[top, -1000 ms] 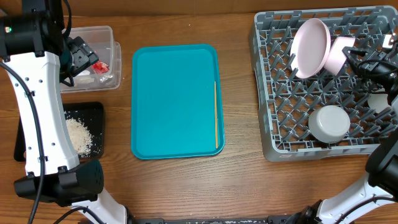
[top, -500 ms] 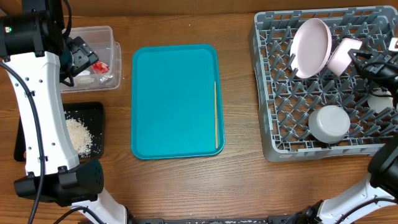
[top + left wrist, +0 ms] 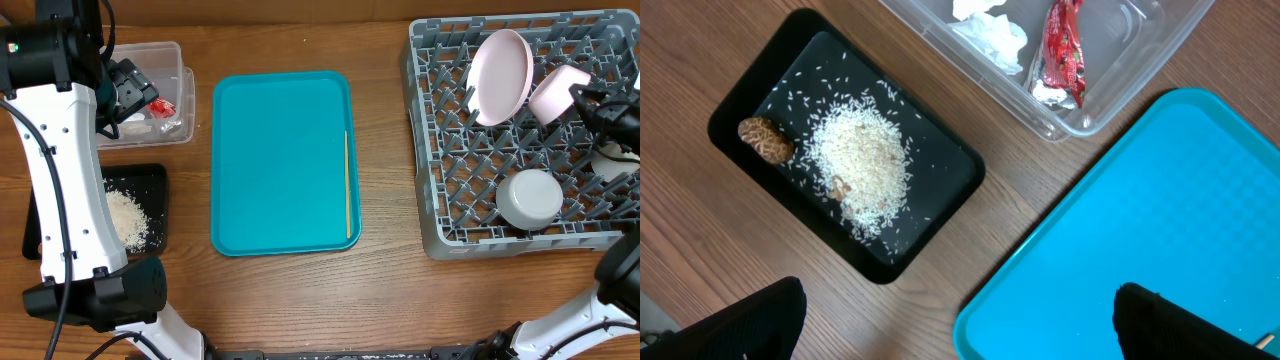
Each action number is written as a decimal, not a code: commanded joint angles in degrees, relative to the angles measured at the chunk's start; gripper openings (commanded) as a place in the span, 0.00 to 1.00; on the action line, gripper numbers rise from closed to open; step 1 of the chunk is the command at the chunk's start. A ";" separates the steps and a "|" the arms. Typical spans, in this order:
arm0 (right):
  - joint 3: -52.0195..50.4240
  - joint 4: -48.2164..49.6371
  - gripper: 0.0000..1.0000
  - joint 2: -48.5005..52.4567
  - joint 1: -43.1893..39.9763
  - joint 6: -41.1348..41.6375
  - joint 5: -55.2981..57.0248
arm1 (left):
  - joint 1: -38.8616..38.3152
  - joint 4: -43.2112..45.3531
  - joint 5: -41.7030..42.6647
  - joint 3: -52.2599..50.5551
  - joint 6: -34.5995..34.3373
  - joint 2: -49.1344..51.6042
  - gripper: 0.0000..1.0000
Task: Sort waste into correct bins and load items into the dishwasher
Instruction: 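Carry the white bowl to the dish rack and set it down, then open the right gripper and lift it away from the bowl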
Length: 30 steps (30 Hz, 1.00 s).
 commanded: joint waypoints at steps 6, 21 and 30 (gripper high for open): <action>-0.02 -17.33 0.09 -6.73 -4.15 -6.88 29.51 | -0.02 -0.02 0.22 -0.39 -0.70 -1.09 1.00; -0.02 -19.43 0.18 -19.80 -0.50 -3.10 36.35 | -0.02 -0.02 0.22 -0.39 -0.70 -1.09 1.00; -0.02 -14.95 0.04 -14.58 19.06 -9.97 62.53 | -0.02 -0.02 0.22 -0.39 -0.68 -1.09 1.00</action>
